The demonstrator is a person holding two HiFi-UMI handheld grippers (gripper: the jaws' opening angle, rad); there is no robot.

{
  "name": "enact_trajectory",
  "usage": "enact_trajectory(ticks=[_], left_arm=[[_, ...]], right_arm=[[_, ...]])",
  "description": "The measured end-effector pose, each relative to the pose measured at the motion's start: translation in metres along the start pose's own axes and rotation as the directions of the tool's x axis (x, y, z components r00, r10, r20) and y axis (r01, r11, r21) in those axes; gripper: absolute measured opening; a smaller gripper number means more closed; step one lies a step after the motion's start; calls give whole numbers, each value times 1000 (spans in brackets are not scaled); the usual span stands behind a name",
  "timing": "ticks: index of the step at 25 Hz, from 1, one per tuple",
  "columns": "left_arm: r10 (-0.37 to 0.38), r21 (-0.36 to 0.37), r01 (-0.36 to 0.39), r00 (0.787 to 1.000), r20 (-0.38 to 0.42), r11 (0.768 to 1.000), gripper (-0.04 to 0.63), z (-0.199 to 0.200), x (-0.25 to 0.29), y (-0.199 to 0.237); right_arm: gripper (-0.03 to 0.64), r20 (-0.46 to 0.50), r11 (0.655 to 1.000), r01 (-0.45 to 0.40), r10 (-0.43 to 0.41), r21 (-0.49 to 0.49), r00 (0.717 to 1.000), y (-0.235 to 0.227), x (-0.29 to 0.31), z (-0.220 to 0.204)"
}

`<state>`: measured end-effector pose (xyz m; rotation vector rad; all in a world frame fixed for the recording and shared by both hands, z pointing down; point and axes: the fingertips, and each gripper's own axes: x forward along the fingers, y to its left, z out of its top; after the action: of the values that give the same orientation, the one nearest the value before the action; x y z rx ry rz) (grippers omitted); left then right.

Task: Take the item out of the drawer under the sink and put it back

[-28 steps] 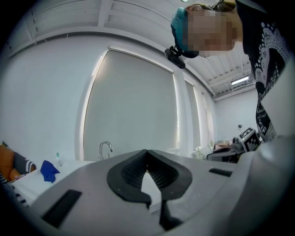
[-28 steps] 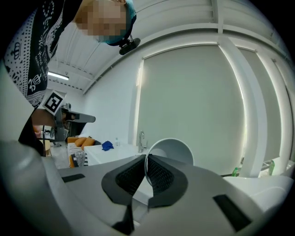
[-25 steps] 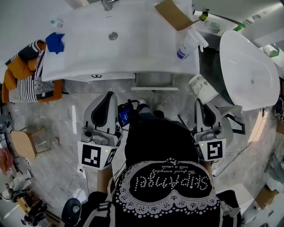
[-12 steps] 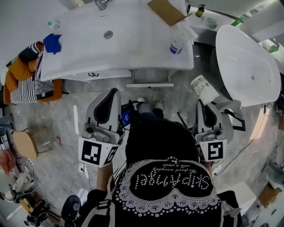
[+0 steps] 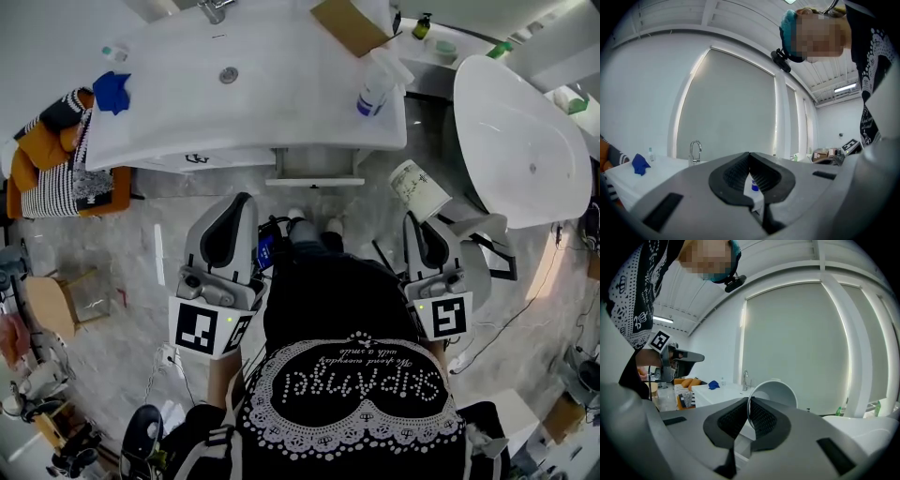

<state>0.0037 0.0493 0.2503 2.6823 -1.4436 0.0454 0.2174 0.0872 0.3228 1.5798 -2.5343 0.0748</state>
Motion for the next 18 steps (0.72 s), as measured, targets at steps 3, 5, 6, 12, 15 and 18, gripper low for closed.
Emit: enact_trajectory(ticks=[3,5,6,12,15,18], left_arm=[[18,2,-18,1000,0,1000,5,0,-4,3],[31,1,-31,999,-4,1000,5,-2,-7,5],[37,1,-37,999,-4,999,5,-2,-8,5],[22,-1,-22,1000,9,1000,5,0,-8,-1],[14,-4,-14,1000,7,1000,5,-1,-8,2],[5,-4,-5,1000,4,1000,5,-2,-7,-3]], right_arm=[[26,-12,999,4,-4,34,1000,2,1,-1],[26,-17,999,2,-1,40,1000,4,1,-3],[26,-17,999,-2,2,40,1000,4,0,-4],[26,-13,999,-2,3,40,1000,6,-4,-4],[26,-13,999,4,-3,39,1000,9,-1,-2],[26,-15,999,9,-8,41,1000,7,-4,-4]])
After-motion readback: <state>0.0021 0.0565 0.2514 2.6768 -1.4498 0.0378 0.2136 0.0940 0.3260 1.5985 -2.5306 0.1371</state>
